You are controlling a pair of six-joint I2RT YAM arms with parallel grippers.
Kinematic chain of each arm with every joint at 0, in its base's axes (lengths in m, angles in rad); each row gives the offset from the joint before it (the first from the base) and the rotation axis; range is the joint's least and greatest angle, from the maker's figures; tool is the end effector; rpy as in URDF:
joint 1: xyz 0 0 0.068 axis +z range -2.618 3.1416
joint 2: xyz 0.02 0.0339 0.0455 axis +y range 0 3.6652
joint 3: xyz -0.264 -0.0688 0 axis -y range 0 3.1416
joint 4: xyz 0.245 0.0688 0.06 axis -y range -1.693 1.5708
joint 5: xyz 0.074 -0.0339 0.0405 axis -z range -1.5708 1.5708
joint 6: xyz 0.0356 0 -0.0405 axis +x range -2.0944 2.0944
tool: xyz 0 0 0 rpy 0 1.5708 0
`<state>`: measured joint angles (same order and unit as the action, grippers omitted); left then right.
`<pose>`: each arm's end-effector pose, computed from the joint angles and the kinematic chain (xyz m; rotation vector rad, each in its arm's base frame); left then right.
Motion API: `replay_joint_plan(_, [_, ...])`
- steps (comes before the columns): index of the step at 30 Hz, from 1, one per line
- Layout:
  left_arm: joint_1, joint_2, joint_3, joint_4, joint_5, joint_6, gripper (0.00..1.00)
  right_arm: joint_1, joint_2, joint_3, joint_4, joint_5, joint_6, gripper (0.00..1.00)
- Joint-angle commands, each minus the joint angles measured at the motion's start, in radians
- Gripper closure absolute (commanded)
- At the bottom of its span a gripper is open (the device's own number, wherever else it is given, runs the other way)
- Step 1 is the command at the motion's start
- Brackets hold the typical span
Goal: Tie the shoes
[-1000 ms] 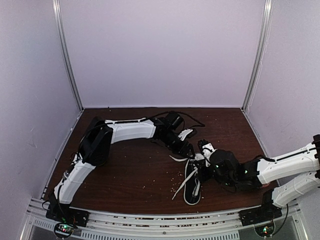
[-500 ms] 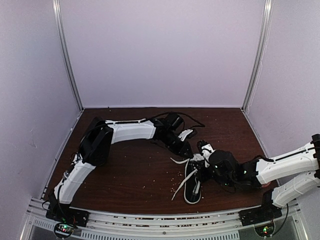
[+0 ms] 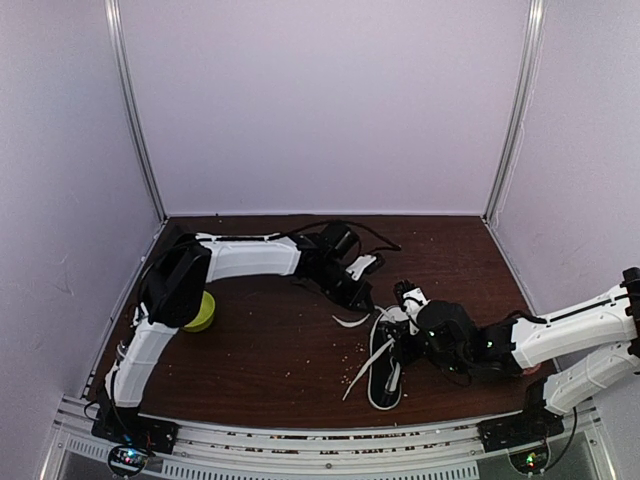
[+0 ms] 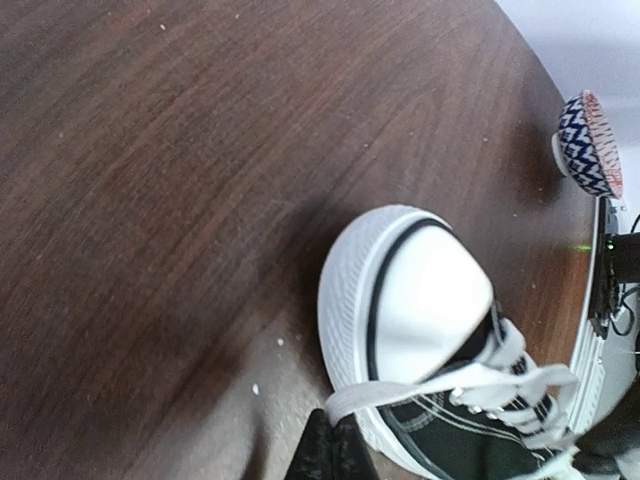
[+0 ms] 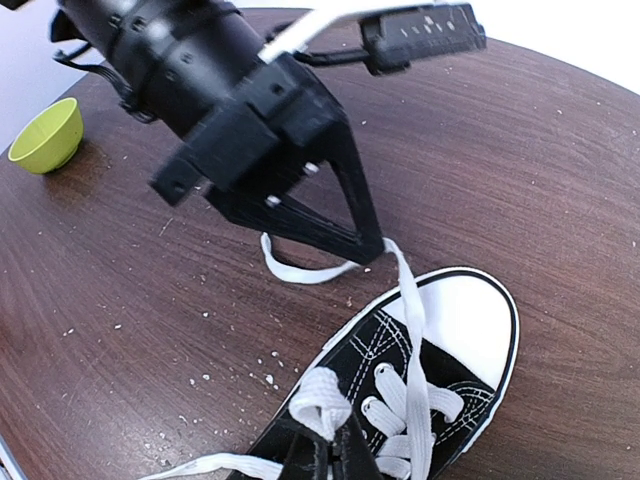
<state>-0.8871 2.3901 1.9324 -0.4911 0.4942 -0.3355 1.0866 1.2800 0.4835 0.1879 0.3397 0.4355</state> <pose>0.3157 -0.4142 0.1537 0.9508 2.5516 -1.0613 0.1254 0.2129 0.1717 -0.5115 2.1244 0.5133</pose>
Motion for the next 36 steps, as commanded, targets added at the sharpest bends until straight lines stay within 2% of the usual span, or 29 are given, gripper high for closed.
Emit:
replay_joint_plan(1, [0.007,-0.148,-0.103,0.041,-0.029,-0.008,1.00,-0.006,-0.005,0.019,-0.012,0.032,0.026,1.00])
replay_joint_plan(9, [-0.023,-0.413,-0.485,0.077,-0.031,-0.157,1.00,-0.014,-0.001,0.033,-0.021,0.007,0.055,1.00])
replay_joint_plan(13, [-0.077,-0.524,-0.607,0.127,0.008,-0.264,1.00,-0.019,0.010,0.040,-0.025,-0.004,0.076,1.00])
replay_joint_plan(19, [-0.174,-0.593,-0.649,0.094,0.090,-0.368,1.00,-0.026,0.031,0.065,-0.040,-0.025,0.095,1.00])
replay_joint_plan(27, [-0.347,-0.546,-0.512,0.162,0.195,-0.477,1.00,-0.038,0.047,0.079,-0.026,-0.063,0.109,1.00])
replay_joint_plan(31, [-0.366,-0.525,-0.535,0.210,0.205,-0.510,0.93,-0.041,0.052,0.079,-0.019,-0.075,0.112,1.00])
replay_joint_plan(32, [-0.365,-0.530,-0.550,0.238,0.210,-0.520,0.88,-0.042,0.052,0.077,-0.016,-0.076,0.112,1.00])
replay_joint_plan(34, [-0.364,-0.532,-0.556,0.238,0.202,-0.509,0.72,-0.043,0.052,0.069,-0.006,-0.079,0.114,1.00])
replay_joint_plan(36, [-0.355,-0.541,-0.563,0.202,0.161,-0.479,0.62,-0.046,0.048,0.062,0.009,-0.089,0.113,1.00])
